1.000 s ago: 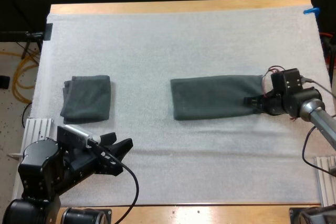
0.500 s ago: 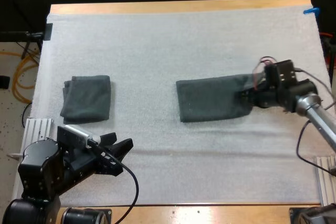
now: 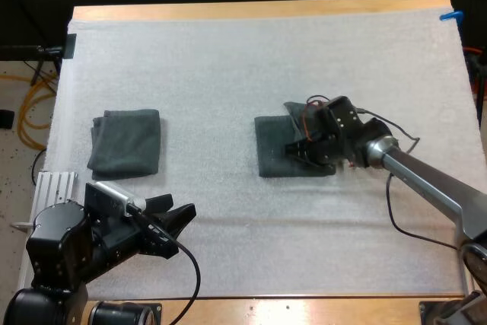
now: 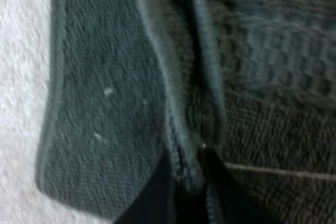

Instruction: Pick towel from pile fold and stack

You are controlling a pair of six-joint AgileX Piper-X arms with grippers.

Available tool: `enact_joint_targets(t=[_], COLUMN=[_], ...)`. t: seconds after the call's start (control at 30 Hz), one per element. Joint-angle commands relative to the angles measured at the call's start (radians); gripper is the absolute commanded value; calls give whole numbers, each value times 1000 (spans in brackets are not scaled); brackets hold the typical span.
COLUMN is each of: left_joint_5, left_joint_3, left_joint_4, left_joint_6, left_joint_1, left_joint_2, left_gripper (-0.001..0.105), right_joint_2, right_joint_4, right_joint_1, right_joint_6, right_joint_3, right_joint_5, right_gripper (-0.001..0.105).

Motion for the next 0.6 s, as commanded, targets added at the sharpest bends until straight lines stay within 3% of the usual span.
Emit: enact_joint_targets(t=[0.0, 0.13, 0.27, 0.57], left_joint_5=[8, 8, 8, 8], left_joint_3=[-3, -3, -3, -3], left_joint_4=[-4, -4, -4, -4], left_joint_6=[-10, -10, -10, -8], left_joint_1=[2, 2, 2, 2], left_joint_2=[0, 0, 0, 0], left_gripper=[53, 53, 53, 53], right_joint_2=[5, 24, 27, 30], right_joint_4=[-16, -16, -16, -13], right_joint_1=[9, 9, 18, 29], right_joint_6=[12, 59, 70, 69], right_joint_3=[-25, -47, -52, -52], right_joint_5=[-29, -39, -113, -111], right_gripper=[0, 0, 0, 0])
